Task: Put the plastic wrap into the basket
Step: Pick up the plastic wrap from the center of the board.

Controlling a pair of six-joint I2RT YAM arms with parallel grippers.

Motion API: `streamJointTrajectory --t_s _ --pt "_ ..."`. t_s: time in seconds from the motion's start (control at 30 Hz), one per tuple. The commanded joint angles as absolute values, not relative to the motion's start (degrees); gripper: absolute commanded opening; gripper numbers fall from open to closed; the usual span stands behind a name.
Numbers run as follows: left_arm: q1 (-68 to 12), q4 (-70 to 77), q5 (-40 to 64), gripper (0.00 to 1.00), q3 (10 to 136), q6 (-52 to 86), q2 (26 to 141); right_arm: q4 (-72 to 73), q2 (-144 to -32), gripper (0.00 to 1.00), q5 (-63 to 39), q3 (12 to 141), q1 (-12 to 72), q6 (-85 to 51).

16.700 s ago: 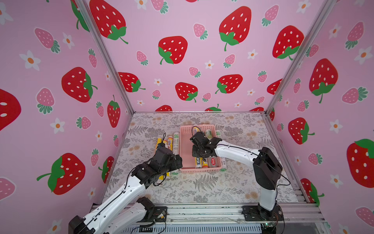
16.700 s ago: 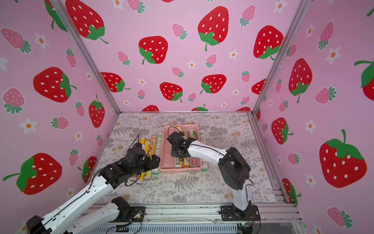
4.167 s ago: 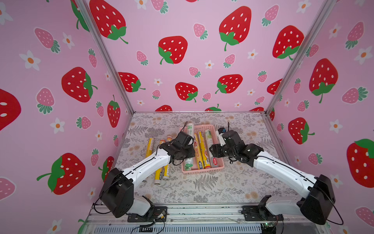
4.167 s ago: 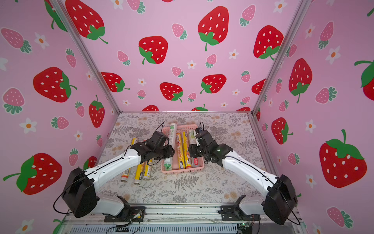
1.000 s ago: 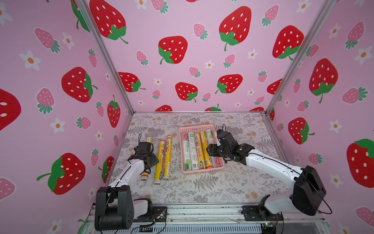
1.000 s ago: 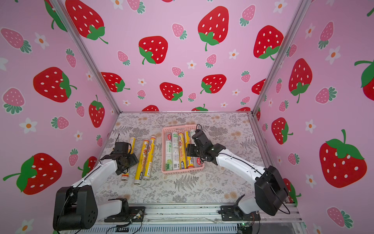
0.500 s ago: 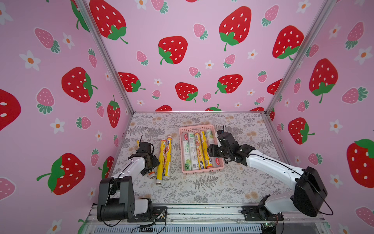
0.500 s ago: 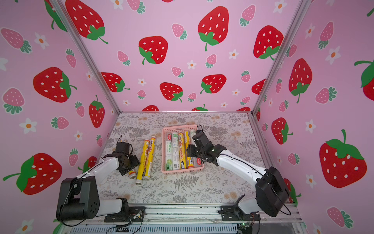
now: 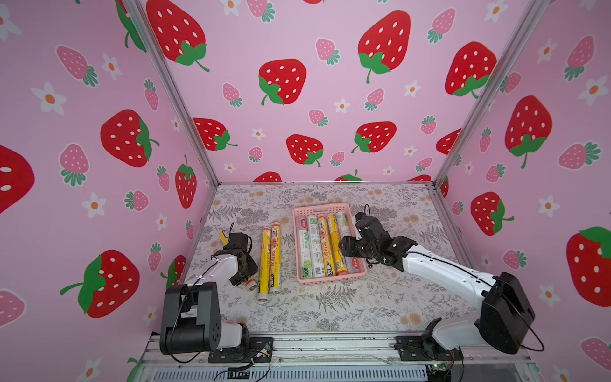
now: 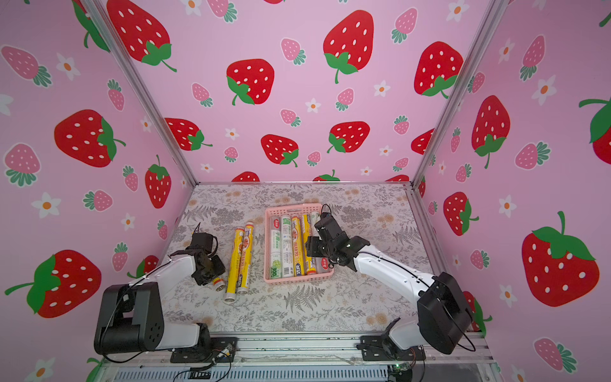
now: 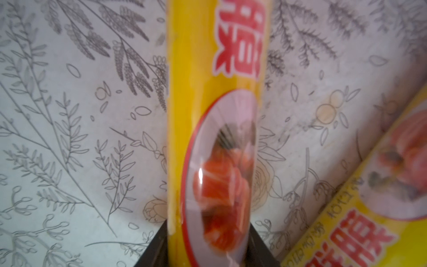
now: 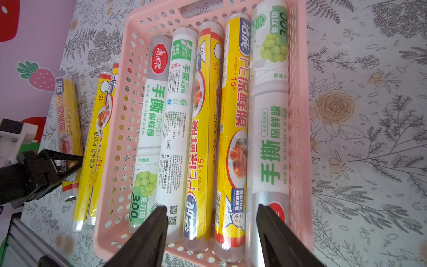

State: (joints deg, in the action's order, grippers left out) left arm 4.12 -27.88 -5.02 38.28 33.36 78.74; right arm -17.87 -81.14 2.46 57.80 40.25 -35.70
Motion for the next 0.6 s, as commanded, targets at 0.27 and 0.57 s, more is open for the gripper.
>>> streamJointTrajectory --t_s 0.27,0.57 --pt "1.0 -35.4 -6.7 0.42 44.5 35.4 69.6 -17.2 -76.2 0.65 1.3 58.6 39.9 -34.2" --pt "-19.2 -44.4 -16.4 0.41 58.1 40.6 69.4 -17.3 -74.6 0.65 1.1 58.4 40.0 -32.7"
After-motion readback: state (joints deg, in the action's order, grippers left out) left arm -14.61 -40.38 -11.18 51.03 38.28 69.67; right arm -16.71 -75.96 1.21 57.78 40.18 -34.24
